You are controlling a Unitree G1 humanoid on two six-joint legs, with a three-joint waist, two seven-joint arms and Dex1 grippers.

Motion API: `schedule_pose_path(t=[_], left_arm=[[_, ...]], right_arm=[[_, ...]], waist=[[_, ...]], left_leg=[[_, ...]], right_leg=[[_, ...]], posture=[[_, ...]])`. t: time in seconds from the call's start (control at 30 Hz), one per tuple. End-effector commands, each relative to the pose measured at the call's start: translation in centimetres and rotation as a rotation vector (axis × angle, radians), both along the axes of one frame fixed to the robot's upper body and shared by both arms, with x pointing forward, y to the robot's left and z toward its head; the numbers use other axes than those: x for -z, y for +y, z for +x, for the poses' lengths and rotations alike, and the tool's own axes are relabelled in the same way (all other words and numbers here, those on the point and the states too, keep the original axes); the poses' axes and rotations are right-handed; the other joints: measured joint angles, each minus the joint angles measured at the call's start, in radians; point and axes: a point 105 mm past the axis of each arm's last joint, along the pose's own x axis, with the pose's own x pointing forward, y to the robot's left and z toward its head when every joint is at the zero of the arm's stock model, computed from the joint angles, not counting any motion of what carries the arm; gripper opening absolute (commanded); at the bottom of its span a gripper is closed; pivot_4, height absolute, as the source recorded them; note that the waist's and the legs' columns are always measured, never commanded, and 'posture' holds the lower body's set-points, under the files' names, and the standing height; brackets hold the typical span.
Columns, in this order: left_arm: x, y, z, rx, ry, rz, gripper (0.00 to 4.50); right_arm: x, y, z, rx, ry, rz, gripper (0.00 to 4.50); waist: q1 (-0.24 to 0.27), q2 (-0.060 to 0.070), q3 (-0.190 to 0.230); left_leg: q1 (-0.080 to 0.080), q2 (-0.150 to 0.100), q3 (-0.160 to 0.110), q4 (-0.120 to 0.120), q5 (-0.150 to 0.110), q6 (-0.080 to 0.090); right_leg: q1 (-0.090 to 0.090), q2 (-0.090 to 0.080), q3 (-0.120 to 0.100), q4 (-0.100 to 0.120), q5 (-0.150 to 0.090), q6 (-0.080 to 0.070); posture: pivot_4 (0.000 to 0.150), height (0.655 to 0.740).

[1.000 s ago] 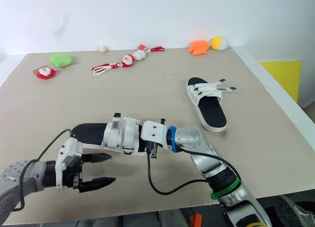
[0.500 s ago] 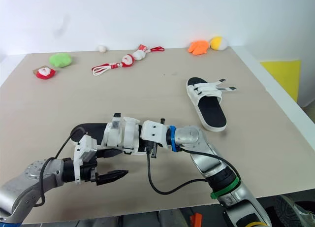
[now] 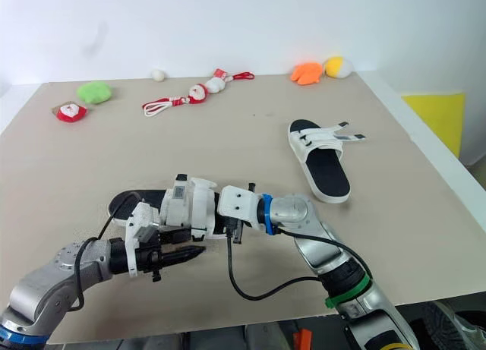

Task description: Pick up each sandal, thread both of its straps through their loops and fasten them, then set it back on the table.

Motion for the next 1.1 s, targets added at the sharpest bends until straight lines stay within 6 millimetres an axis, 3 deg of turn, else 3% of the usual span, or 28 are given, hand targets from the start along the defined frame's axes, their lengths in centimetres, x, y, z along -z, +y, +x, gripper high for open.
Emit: schedule_pose_path(t=[0.03,0.17,0.4,0.57,0.8,0.9,1.1], left_arm=[[-0.5,-0.4,-0.2,0.017,-0.025,-0.014,0.05],[-0.3,-0.3,-0.4,0.023,-0.008,-0.004,0.05],[1.9,0.8,-4.2,0.158,0.151,0.089,0.05],[3.0,1.2,-5.8,0.207,0.188,0.152,0.05],[3.3,1.1,-6.1,0.204,0.186,0.158,0.05],[3.0,1.2,-5.5,0.165,0.165,0.153,0.97],[2.7,3.5,-5.3,0.076,0.029,0.277,3.50]], right_arm=[[1.7,-0.3,-0.3,0.008,0.058,-0.044,0.00],[1.7,-0.2,-0.4,0.004,0.060,-0.044,0.00],[1.8,-0.3,-0.5,0.003,0.062,-0.045,0.00],[1.8,-0.3,-0.5,0.002,0.064,-0.045,0.00],[1.8,-0.3,-0.4,0.000,0.063,-0.046,0.00],[1.8,-0.2,-0.4,-0.002,0.062,-0.046,0.00],[1.9,-0.5,-0.3,0.003,0.061,-0.054,0.00]], waist=[[0.000,0.000,0.000],[0.000,0.000,0.000],[-0.002,0.000,0.000],[-0.001,0.000,0.000],[-0.001,0.000,0.000],[-0.001,0.000,0.000],[0.000,0.001,0.000]], left_leg=[[0.000,0.000,0.000,0.000,0.000,0.000],[0.000,0.000,0.000,0.000,0.000,0.000],[-0.001,0.000,0.000,-0.001,-0.001,0.001],[0.000,0.000,0.000,-0.001,-0.001,0.001],[0.000,0.000,0.000,-0.001,-0.001,0.000],[0.000,0.000,0.000,-0.001,-0.001,0.000],[0.000,0.000,0.000,-0.001,-0.001,0.000]], right_leg=[[0.000,0.000,0.000,0.000,0.000,0.000],[0.000,0.000,0.000,0.000,0.000,0.000],[-0.001,0.000,0.000,0.000,-0.001,0.000],[-0.001,-0.001,0.000,0.000,-0.001,-0.001],[-0.001,0.000,0.000,0.000,-0.002,-0.002],[-0.001,0.000,0.000,0.000,-0.002,-0.002],[-0.001,0.000,0.000,0.000,-0.002,-0.002]], posture=[[0.150,0.7400],[0.150,0.7400],[0.150,0.7400],[0.150,0.7400],[0.150,0.7400],[0.150,0.7400],[0.150,0.7400]])
